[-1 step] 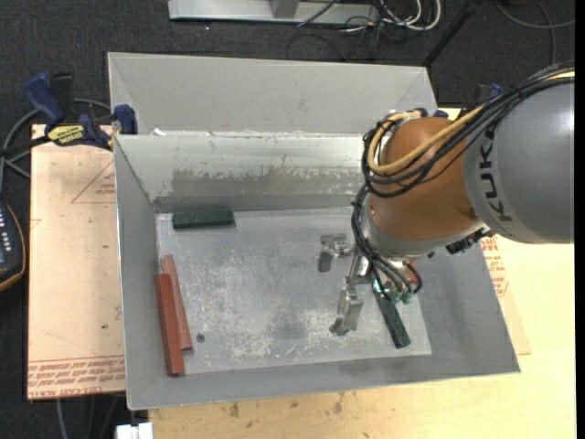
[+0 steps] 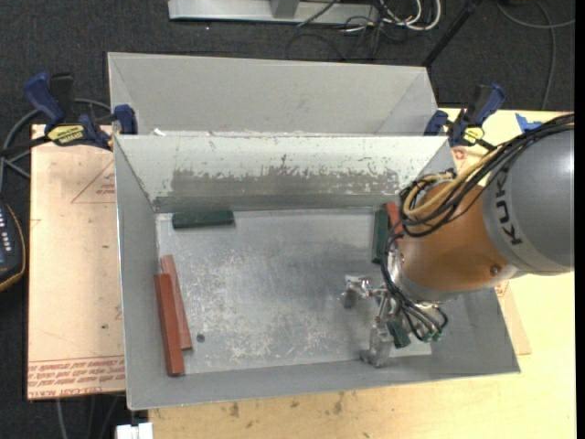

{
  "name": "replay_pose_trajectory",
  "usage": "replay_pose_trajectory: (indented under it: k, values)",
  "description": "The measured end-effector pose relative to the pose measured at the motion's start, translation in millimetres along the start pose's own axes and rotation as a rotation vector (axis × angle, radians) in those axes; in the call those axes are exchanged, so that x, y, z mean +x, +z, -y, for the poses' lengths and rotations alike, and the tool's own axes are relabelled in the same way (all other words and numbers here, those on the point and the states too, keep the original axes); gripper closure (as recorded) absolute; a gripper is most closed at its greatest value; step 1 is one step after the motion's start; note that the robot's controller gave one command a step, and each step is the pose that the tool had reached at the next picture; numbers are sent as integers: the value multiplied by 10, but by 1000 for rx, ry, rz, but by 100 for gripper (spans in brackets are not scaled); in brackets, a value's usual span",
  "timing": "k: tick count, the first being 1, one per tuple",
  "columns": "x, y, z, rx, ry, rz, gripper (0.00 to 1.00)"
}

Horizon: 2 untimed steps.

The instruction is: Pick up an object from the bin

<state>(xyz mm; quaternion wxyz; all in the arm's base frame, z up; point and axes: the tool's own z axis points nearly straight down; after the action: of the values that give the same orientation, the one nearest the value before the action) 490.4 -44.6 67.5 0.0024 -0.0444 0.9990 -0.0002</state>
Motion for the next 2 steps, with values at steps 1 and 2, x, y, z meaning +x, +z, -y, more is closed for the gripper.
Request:
replay_pose_trajectory:
  k: [1,2]
  values:
    - [-256,-331,714,2,-176,1,0]
    - [-226,-322,834,-2,-618,-2,0]
